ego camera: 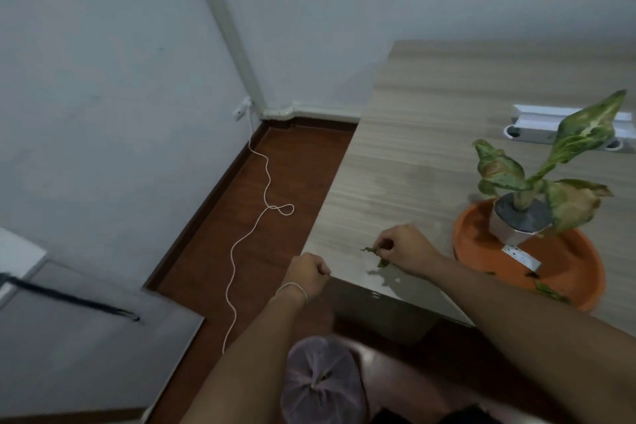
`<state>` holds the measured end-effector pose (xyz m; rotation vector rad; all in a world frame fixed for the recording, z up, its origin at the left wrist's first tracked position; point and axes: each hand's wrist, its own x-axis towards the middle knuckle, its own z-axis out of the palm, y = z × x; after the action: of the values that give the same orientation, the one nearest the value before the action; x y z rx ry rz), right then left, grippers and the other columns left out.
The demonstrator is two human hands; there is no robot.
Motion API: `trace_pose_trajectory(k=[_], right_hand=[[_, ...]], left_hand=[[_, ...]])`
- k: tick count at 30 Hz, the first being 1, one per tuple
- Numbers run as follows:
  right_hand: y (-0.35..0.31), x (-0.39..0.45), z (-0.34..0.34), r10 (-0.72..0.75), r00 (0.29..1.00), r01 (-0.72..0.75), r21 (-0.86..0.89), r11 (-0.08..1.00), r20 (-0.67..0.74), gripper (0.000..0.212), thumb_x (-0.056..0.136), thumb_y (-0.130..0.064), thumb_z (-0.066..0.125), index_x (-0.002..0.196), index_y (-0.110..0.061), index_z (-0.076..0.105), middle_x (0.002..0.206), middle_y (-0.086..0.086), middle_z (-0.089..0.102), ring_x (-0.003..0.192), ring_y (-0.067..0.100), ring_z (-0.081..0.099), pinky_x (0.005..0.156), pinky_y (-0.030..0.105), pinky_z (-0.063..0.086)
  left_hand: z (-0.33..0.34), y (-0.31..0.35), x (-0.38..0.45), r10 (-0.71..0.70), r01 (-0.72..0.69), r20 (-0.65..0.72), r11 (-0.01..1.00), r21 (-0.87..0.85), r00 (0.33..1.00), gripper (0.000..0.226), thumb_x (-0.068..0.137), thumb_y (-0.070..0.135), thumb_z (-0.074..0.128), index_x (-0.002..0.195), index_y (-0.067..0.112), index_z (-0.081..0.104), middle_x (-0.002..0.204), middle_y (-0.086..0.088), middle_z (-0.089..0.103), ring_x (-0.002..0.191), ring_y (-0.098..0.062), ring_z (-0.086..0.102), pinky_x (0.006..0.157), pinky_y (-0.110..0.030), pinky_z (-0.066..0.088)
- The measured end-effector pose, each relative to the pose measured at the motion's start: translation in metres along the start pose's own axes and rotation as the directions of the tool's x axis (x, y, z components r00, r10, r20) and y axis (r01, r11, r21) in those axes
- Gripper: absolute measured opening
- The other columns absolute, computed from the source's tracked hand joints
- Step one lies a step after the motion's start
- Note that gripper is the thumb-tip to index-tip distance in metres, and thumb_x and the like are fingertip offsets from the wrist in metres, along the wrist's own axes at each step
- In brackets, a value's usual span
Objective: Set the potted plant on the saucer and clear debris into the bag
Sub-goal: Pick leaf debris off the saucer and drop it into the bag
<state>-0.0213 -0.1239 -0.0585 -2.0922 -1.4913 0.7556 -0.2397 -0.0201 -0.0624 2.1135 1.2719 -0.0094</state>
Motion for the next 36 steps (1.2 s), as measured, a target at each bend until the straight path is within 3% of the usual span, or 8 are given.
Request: trace_pose_trajectory(k=[4, 9, 14, 18, 23, 28, 33, 36], right_hand=[[-0.036, 0.015, 0.023, -0.076, 0.995, 0.076, 0.003, 0.997, 0.061, 0.012, 0.082, -0.008, 0.07, 0.083, -0.018, 0.077, 0.075, -0.004, 0.074, 0.062, -0.001, 0.068, 0.066, 0.018, 0.056], [-0.084, 0.031, 0.064, -0.176, 0.971, 0.182, -0.023, 0.983, 0.16, 0.009, 0.082, -0.01, 0.071, 0.083, -0.017, 0.077, 0.079, -0.003, 0.075, 0.067, 0.003, 0.068, 0.072, 0.027, 0.059], [-0.124, 0.03, 0.11, -0.23, 0.931, 0.241, -0.006, 0.97, 0.284, 0.009, 0.082, -0.01, 0.071, 0.086, -0.016, 0.076, 0.074, -0.004, 0.075, 0.066, 0.001, 0.069, 0.074, 0.023, 0.058], [-0.139, 0.026, 0.138, -0.223, 0.905, 0.23, 0.025, 0.973, 0.363, 0.008, 0.083, -0.01, 0.072, 0.085, -0.017, 0.076, 0.066, -0.011, 0.069, 0.061, -0.004, 0.068, 0.067, 0.017, 0.054], [-0.138, 0.013, 0.17, -0.207, 0.88, 0.218, 0.024, 0.976, 0.428, 0.009, 0.083, -0.008, 0.072, 0.083, -0.016, 0.077, 0.07, -0.007, 0.072, 0.061, -0.001, 0.069, 0.062, 0.016, 0.056], [-0.13, 0.0, 0.193, -0.183, 0.848, 0.224, -0.024, 0.974, 0.498, 0.007, 0.08, -0.014, 0.072, 0.082, -0.019, 0.078, 0.074, -0.006, 0.075, 0.066, 0.001, 0.068, 0.064, 0.023, 0.055], [-0.129, -0.01, 0.201, -0.126, 0.853, 0.15, -0.007, 0.989, 0.506, 0.01, 0.079, -0.025, 0.074, 0.083, -0.017, 0.079, 0.084, -0.004, 0.077, 0.078, 0.006, 0.069, 0.076, 0.029, 0.057], [-0.124, -0.014, 0.203, -0.086, 0.856, 0.1, -0.001, 0.995, 0.51, 0.016, 0.079, -0.025, 0.074, 0.093, -0.018, 0.079, 0.096, -0.003, 0.077, 0.086, 0.006, 0.069, 0.08, 0.025, 0.055]], left_hand=[[-0.019, -0.037, -0.017, -0.09, 0.089, -0.055, 0.996, -0.029, 0.994, 0.009, 0.068, 0.009, 0.069, 0.071, 0.014, 0.076, 0.081, -0.003, 0.078, 0.081, -0.016, 0.072, 0.082, -0.023, 0.056], [-0.034, -0.079, -0.044, -0.197, 0.182, -0.134, 0.977, -0.111, 0.971, 0.009, 0.071, 0.008, 0.072, 0.075, 0.014, 0.077, 0.083, -0.003, 0.077, 0.072, -0.008, 0.065, 0.071, -0.011, 0.045], [-0.033, -0.112, -0.073, -0.298, 0.268, -0.141, 0.942, -0.201, 0.944, 0.009, 0.069, 0.01, 0.074, 0.075, 0.013, 0.078, 0.081, -0.004, 0.078, 0.075, -0.013, 0.07, 0.074, -0.017, 0.055], [-0.025, -0.135, -0.087, -0.396, 0.35, -0.135, 0.895, -0.276, 0.908, 0.007, 0.069, 0.008, 0.074, 0.072, 0.012, 0.078, 0.074, -0.006, 0.077, 0.066, -0.014, 0.071, 0.05, 0.001, 0.043], [-0.003, -0.15, -0.1, -0.454, 0.389, -0.143, 0.858, -0.335, 0.879, 0.006, 0.068, 0.01, 0.077, 0.072, 0.013, 0.077, 0.074, -0.004, 0.077, 0.076, -0.017, 0.071, 0.073, -0.022, 0.057], [0.016, -0.158, -0.113, -0.471, 0.399, -0.121, 0.836, -0.376, 0.874, 0.008, 0.073, 0.009, 0.073, 0.079, 0.012, 0.079, 0.078, -0.007, 0.078, 0.059, -0.008, 0.064, 0.054, -0.01, 0.046], [0.027, -0.17, -0.126, -0.475, 0.413, -0.103, 0.838, -0.355, 0.874, 0.017, 0.079, 0.015, 0.069, 0.093, 0.012, 0.078, 0.096, -0.008, 0.078, 0.09, -0.019, 0.071, 0.081, -0.021, 0.05], [0.034, -0.174, -0.131, -0.483, 0.425, -0.079, 0.828, -0.366, 0.872, 0.018, 0.078, 0.014, 0.068, 0.094, 0.01, 0.078, 0.095, -0.011, 0.078, 0.09, -0.024, 0.073, 0.088, -0.032, 0.057]])
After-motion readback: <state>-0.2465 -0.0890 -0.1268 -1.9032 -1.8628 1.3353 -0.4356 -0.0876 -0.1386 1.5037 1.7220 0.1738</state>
